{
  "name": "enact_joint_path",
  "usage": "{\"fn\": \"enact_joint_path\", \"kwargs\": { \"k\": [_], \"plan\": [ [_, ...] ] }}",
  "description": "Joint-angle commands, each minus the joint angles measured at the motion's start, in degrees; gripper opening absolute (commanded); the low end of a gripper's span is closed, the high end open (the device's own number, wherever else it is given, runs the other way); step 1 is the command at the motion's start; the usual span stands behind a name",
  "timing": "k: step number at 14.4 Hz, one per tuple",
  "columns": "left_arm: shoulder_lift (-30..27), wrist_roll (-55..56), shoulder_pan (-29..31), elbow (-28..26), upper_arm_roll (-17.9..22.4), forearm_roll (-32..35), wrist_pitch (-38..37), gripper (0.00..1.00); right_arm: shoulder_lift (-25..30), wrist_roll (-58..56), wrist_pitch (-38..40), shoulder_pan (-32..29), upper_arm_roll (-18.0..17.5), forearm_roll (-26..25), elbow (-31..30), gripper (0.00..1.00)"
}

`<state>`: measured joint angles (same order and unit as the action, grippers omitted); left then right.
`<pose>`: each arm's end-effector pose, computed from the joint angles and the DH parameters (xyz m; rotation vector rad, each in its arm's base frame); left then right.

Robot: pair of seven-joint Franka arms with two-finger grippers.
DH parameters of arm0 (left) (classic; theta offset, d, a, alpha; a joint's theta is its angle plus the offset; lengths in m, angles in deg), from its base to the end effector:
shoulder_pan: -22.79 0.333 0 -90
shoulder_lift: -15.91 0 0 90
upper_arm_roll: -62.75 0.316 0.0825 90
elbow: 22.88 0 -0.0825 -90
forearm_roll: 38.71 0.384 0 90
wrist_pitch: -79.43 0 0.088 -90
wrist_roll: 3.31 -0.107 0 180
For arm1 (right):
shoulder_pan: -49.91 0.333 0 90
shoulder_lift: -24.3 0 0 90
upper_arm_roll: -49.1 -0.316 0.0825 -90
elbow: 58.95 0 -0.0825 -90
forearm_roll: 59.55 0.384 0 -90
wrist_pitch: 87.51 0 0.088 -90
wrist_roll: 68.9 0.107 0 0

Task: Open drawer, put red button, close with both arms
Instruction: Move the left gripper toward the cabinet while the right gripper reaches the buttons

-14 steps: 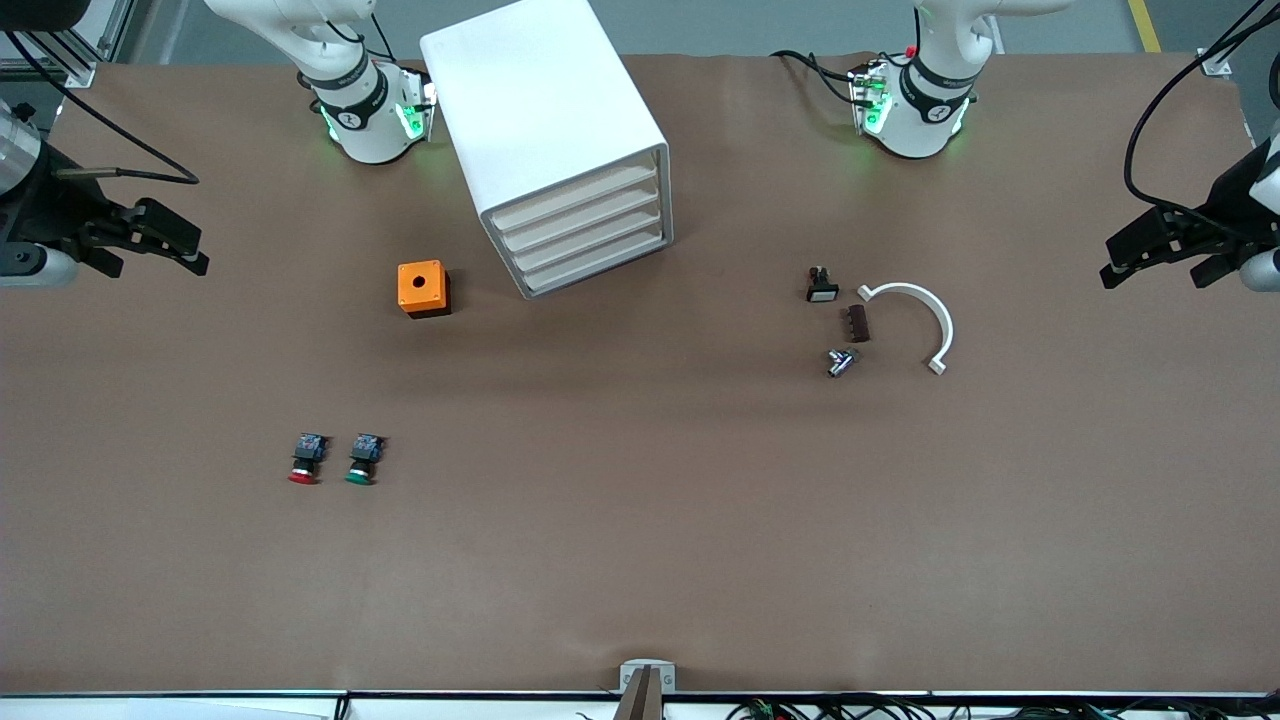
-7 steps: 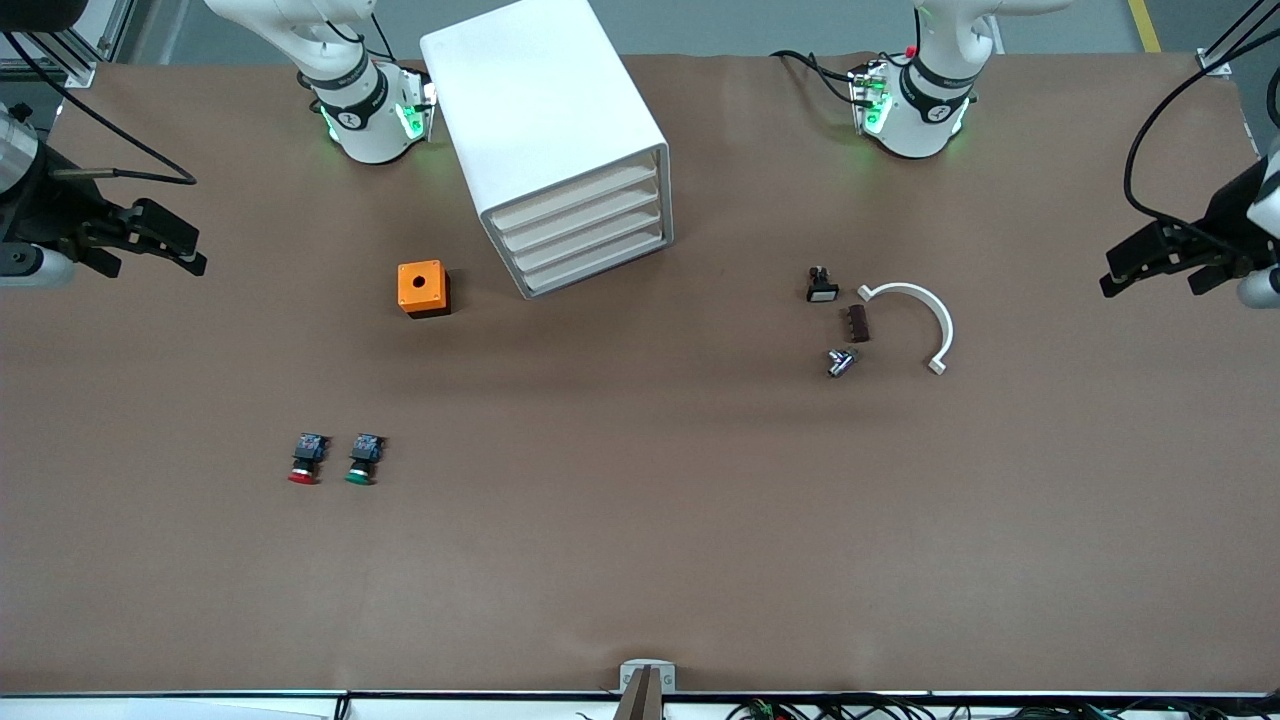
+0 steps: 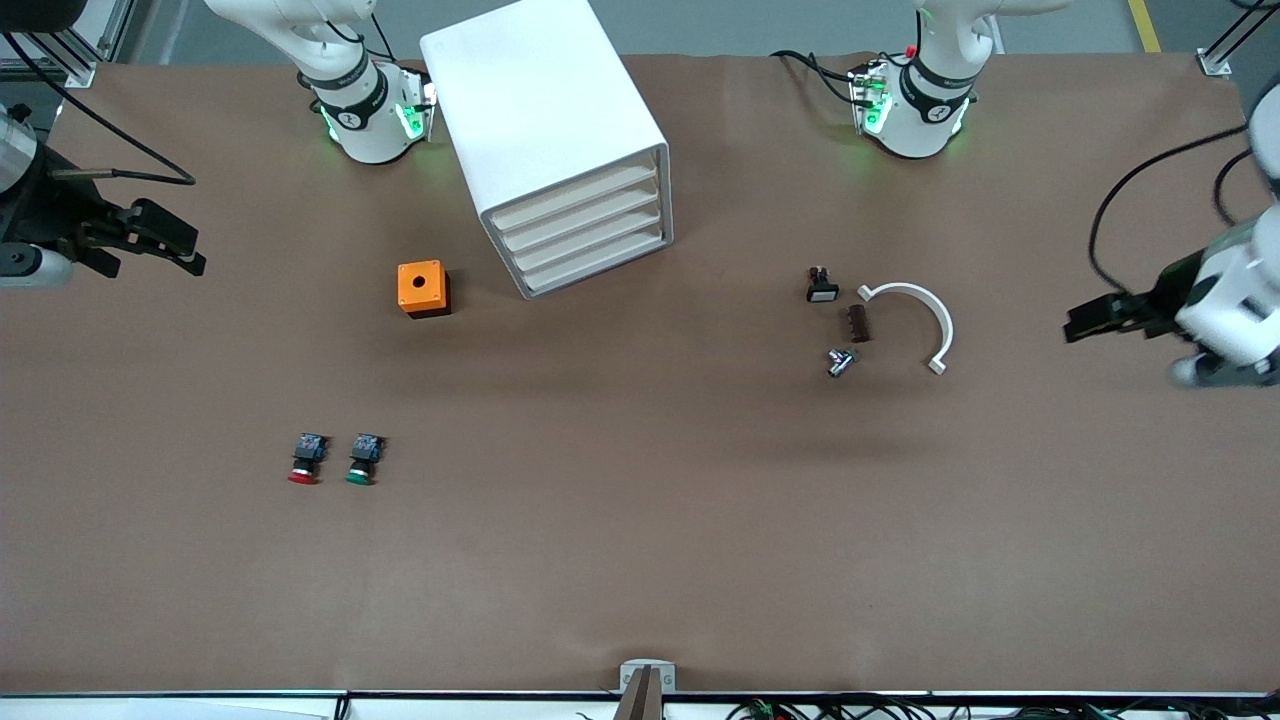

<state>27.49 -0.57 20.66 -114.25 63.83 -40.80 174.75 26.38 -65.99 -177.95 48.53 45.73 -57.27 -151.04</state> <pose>0.6098 -0.0156 0.5027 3.1063 0.0546 -0.2086 0.5433 0.0237 0.6279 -3.1035 0.0252 -0.0090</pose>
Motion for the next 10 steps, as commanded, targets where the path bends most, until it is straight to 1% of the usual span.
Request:
{"fn": "enact_joint_path", "kwargs": {
  "k": [1,3,4,5,7,8,9,10],
  "plan": [
    [3.9,4.4,-3.1,1.2,-0.7,1.1,-0.2,0.99,0.3,0.5,0.3,-0.6,-0.1,-0.1,1.0,1.0],
    [5.3,9.1,-4.2,1.5,-1.3,0.2,-1.1,0.99,-0.5,-0.1,0.4,-0.6,-0.1,-0.2,1.6,1.0],
    [6.1,11.2,-5.4,1.6,-2.2,-0.4,-1.8,0.99,-0.6,-0.3,0.4,-0.8,-0.1,-0.4,1.6,1.0],
    [7.5,13.8,-6.7,2.9,-2.3,-1.3,-3.2,0.99,-1.0,-0.1,0.2,-0.8,-0.1,-0.3,1.0,1.0],
    [11.7,22.4,-9.5,8.2,-2.3,-5.1,-8.2,0.99,-2.8,-0.2,-0.4,-0.8,-0.1,-0.4,1.3,1.0],
    [13.7,27.8,-11.0,10.7,-2.3,-7.7,-9.7,0.99,-5.3,-0.3,-0.4,-1.0,-0.1,-0.4,1.6,1.0],
    [15.1,33.6,-12.6,11.9,-2.3,-10.8,-10.1,0.99,-7.2,-0.4,-0.4,-1.0,-0.1,-0.7,2.3,1.0],
    [16.2,39.4,-14.2,12.1,-2.3,-13.4,-10.1,0.99,-7.9,-0.5,-0.6,-1.1,-0.1,-0.9,2.6,1.0]
  ]
}}
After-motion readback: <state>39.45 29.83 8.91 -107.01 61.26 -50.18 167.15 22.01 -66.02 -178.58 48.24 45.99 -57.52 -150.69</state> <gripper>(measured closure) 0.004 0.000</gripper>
